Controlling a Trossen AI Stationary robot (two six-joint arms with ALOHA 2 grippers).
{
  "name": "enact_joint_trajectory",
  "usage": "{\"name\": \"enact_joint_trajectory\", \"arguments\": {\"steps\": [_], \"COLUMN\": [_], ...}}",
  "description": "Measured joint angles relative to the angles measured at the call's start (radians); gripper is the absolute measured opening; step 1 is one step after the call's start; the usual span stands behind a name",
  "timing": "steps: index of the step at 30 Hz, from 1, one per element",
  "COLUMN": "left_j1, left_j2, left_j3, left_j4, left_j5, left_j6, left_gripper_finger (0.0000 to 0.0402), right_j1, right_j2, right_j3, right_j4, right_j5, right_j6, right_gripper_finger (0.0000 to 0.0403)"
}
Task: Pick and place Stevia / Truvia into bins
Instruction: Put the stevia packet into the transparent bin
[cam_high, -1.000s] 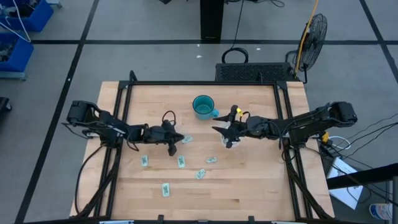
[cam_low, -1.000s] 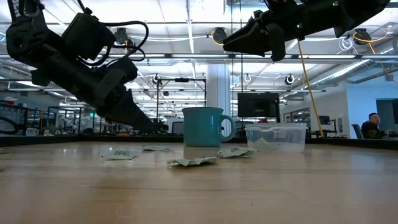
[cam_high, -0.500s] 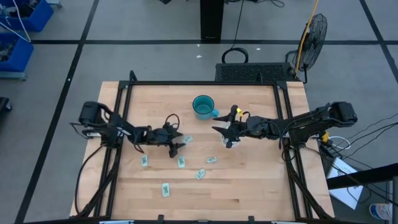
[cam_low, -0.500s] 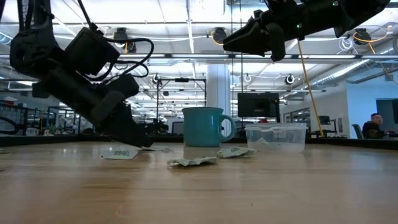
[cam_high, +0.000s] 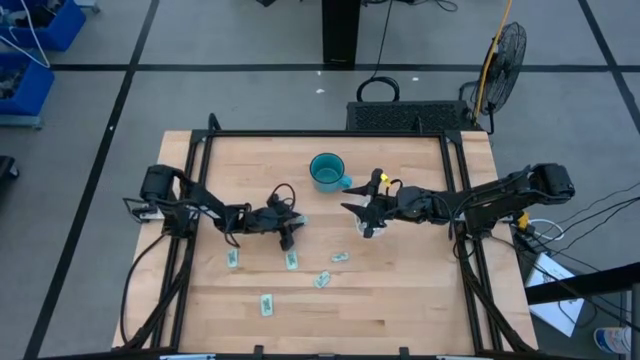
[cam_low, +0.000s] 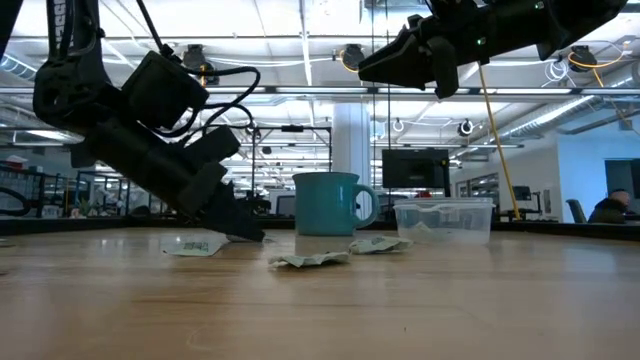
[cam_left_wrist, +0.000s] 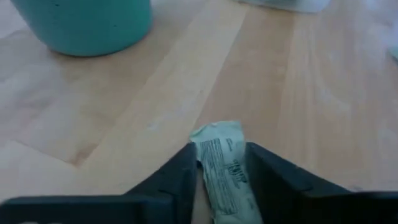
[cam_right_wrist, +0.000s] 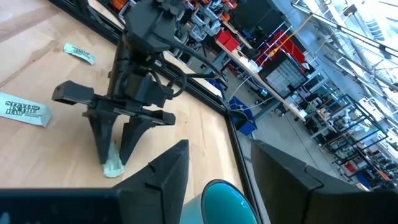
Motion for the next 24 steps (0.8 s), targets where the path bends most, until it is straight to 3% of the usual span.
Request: {"name": "enact_joint_trajectory", "arguments": {"steps": [10, 18, 24], "left_j1": [0.0, 0.004, 0.042], "left_j2": [-0.092, -0.188, -0.135], "left_j3": [-0.006, 0.038, 0.276], "left_j4": [-0.046, -0.044, -0.075], "left_j5": [0.031, 0.034, 0.121], "left_j6": [0.01, 0.029, 0.193], "left_gripper_finger": [0.001, 0.0011, 0.0018], "right_j1": [0.0, 0.0, 0.015], "right_j2": [0.0, 0.0, -0.027], "right_j3": [0.0, 0.0, 0.0], "right_j4": [-0.008, -0.003, -0.019], "right_j5": [0.0, 0.002, 0.079], "right_j6": [0.001, -0.009, -0.003], "right_gripper_finger": [0.0169, 0.0169, 0.0169]}}
